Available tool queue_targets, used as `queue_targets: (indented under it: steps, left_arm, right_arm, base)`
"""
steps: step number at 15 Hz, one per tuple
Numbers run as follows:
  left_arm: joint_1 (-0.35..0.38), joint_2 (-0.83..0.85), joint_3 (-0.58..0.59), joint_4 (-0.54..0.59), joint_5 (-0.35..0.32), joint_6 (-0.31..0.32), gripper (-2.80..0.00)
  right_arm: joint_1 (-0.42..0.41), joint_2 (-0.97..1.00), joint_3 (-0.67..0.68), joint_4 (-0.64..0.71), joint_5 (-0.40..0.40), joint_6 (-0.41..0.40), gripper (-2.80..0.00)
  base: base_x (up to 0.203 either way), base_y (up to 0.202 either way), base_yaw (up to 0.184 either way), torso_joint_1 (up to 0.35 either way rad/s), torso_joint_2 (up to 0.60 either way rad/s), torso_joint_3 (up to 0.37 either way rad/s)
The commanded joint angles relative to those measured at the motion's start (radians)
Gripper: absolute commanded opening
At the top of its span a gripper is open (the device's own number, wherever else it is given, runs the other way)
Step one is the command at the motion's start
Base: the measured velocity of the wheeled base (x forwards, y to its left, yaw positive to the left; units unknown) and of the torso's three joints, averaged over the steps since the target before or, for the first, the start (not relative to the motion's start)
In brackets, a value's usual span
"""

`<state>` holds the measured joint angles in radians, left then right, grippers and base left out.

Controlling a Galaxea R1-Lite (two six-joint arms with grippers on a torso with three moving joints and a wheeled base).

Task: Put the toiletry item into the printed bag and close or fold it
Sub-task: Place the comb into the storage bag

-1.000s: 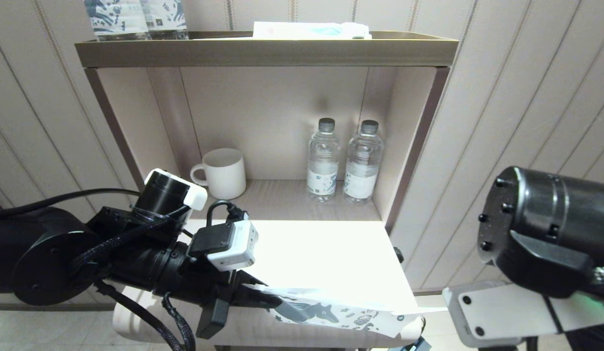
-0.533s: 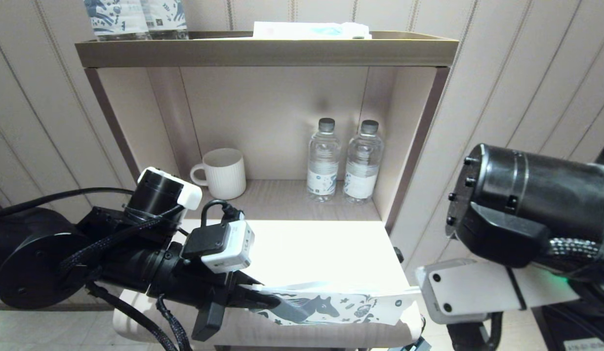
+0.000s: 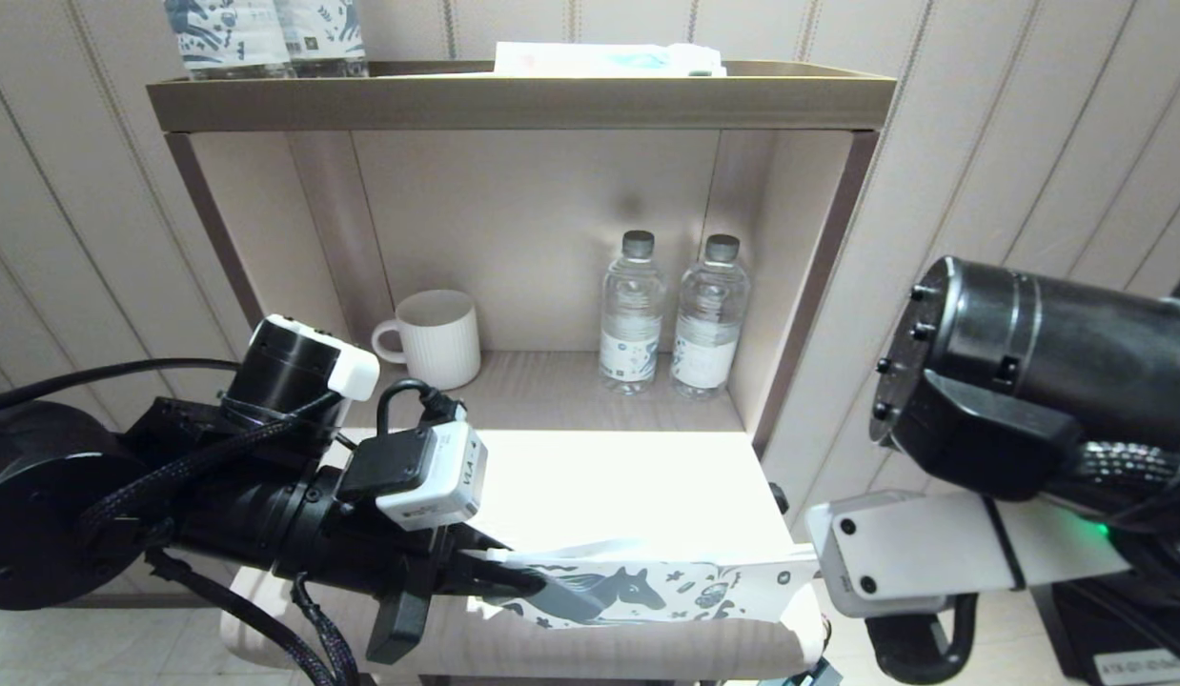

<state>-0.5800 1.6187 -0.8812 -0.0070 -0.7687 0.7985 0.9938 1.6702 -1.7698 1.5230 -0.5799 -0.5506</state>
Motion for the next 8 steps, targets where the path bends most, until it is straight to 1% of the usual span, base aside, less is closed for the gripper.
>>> queue_targets:
  steps: [1,8]
  left_arm:
    - [0.0,0.004,0.002,-0.001,-0.004,0.005,-2.8]
    - [0.0,0.002,0.003,-0.001,-0.004,0.005,-2.8]
  right_arm:
    - [0.002,-0.009,-0.002,0.047,-0.002,-0.003,-2.8]
    - [-0.001,-0.029,-0.008,0.047,-0.003,-0.005,-2.8]
  base:
    - [0.0,0.0,0.0,0.0,0.0,0.0]
    - [0.0,0.0,0.0,0.0,0.0,0.0]
